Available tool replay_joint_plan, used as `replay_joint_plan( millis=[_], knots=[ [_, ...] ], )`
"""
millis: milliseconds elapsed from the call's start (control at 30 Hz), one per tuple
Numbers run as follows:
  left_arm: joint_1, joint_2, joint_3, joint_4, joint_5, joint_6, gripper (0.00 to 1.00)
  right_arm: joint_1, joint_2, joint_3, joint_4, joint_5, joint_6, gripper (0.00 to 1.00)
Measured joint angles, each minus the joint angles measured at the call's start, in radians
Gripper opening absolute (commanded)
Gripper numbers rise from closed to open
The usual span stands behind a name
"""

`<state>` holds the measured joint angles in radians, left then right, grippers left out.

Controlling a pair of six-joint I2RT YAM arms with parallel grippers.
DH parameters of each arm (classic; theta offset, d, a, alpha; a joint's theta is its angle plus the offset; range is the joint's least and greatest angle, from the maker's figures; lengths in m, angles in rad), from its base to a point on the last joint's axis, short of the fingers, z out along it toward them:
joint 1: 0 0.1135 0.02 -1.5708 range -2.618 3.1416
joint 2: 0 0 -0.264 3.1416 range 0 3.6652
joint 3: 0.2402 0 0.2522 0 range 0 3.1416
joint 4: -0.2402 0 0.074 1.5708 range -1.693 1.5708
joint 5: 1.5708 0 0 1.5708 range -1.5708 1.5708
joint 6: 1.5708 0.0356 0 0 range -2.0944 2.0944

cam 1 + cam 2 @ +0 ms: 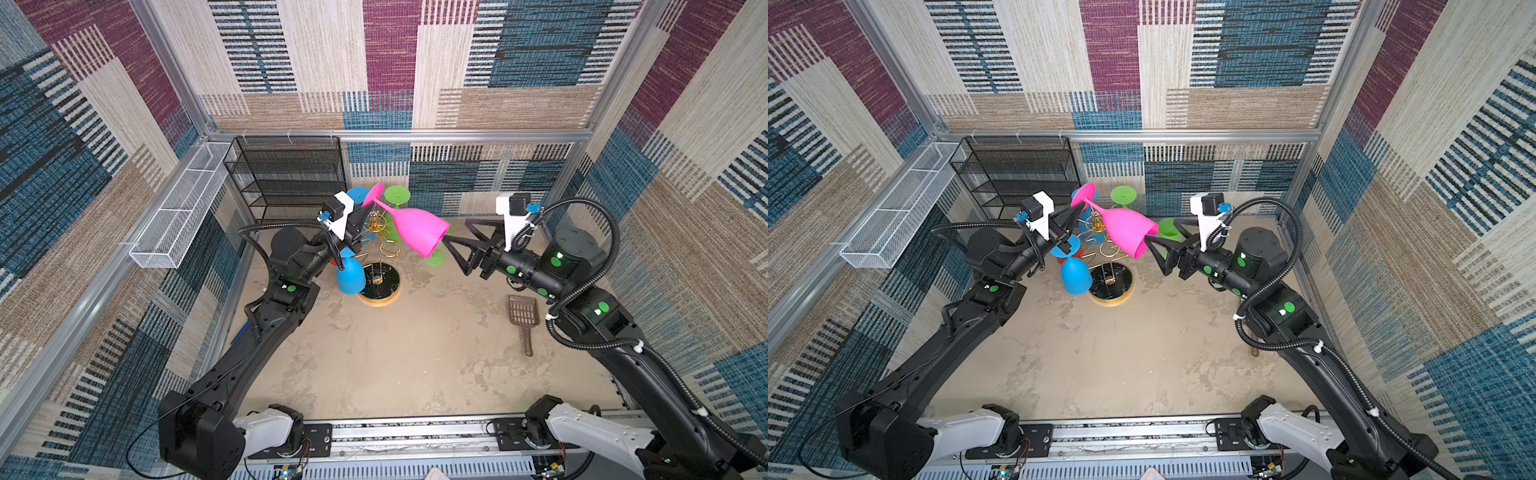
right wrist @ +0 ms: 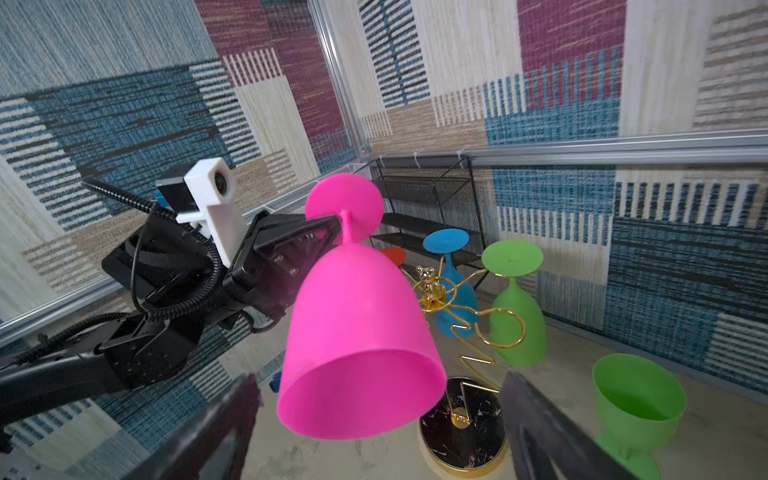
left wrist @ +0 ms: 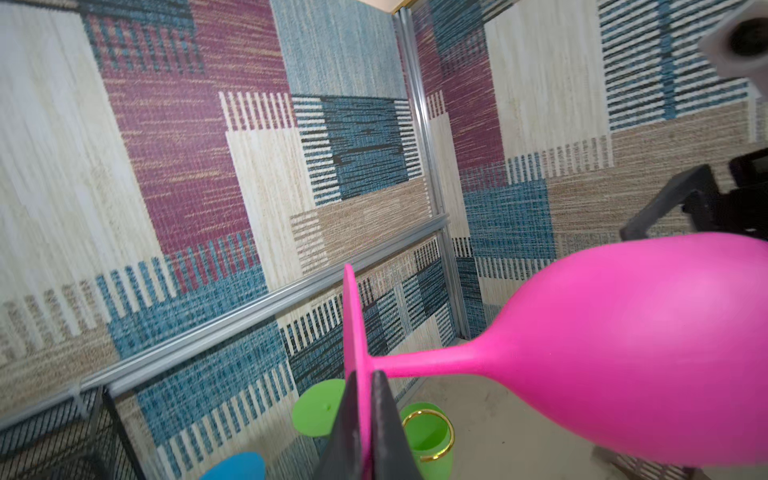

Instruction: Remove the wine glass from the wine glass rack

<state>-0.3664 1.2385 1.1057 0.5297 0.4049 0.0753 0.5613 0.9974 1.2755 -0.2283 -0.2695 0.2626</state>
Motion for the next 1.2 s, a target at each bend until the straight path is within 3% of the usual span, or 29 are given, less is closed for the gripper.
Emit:
replay_joint_plan(
  millis=[200, 700, 1200],
  knots=[
    [0.000, -0.020, -0.005, -0.122, -0.061, -0.147, 0.00, 0.000, -0.032, -0.048, 0.028, 0.078, 0.050, 0.66],
    [0.000, -0.014, -0.005, -0.185, -0.031, -0.255, 0.00, 0.000, 0.099, -0.077, 0.100, 0.044, 0.088, 0.58],
    [0.007, -0.008, 0.018, -0.214, 0.023, -0.267, 0.00, 0.000, 0.211, -0.035, 0.184, -0.018, 0.076, 0.02]
  ],
)
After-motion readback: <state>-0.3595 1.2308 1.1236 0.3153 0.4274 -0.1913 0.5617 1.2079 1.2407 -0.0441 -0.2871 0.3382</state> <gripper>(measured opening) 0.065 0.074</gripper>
